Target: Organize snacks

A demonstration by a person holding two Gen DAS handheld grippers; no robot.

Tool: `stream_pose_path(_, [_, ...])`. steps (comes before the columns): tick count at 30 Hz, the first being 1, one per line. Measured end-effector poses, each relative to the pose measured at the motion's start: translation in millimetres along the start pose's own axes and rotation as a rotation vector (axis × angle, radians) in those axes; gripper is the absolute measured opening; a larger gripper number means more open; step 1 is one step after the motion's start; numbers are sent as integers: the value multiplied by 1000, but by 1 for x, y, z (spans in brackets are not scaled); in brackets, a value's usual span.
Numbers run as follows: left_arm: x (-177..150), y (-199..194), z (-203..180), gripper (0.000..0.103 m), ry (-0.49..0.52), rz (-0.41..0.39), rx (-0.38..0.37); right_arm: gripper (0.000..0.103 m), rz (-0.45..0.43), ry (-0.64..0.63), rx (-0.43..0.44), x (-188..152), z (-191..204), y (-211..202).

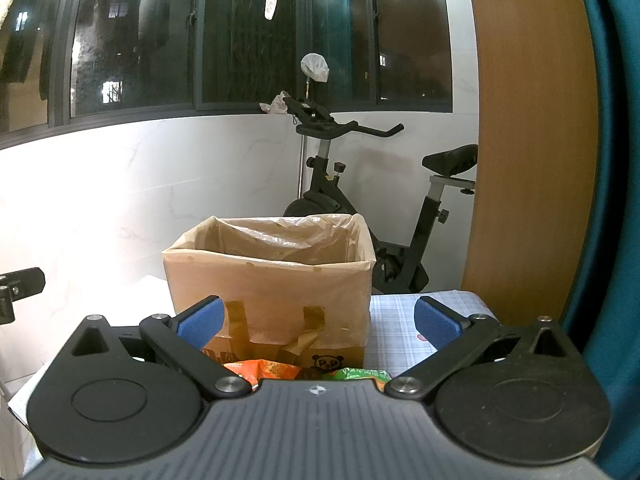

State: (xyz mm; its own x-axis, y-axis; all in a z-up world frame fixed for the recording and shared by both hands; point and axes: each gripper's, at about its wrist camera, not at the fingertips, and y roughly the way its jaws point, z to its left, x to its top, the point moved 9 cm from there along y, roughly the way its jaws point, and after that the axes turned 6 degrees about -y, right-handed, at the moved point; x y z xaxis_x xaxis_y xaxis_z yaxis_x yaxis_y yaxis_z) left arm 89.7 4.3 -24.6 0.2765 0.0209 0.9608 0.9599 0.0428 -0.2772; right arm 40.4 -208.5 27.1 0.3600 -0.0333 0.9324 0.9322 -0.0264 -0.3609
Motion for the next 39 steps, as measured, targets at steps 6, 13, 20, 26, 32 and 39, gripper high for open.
stream_pose_path(6, [-3,1,0,103,-4,6,1,103,-4,-1,-2,0,-1,1])
stream_pose_path(13, [-2,1,1,103,-4,2,10,103,-1,-1,-3,1,-2,1])
stream_pose_path(20, [1,6,4,103,22,-15,45,103,-7,-1,-7,-1,-6,3])
stream_pose_path(26, [-1,30,14,103,35,6,89,103,-58,21,-29,-8,-31,14])
stream_pose_path(32, [-8,65,20,102,42,56,86,103,-70,85,-4,-21,-53,37])
stream_pose_path(39, [-33,99,26,98,21,135,69,103,-33,69,-13,-41,-60,69])
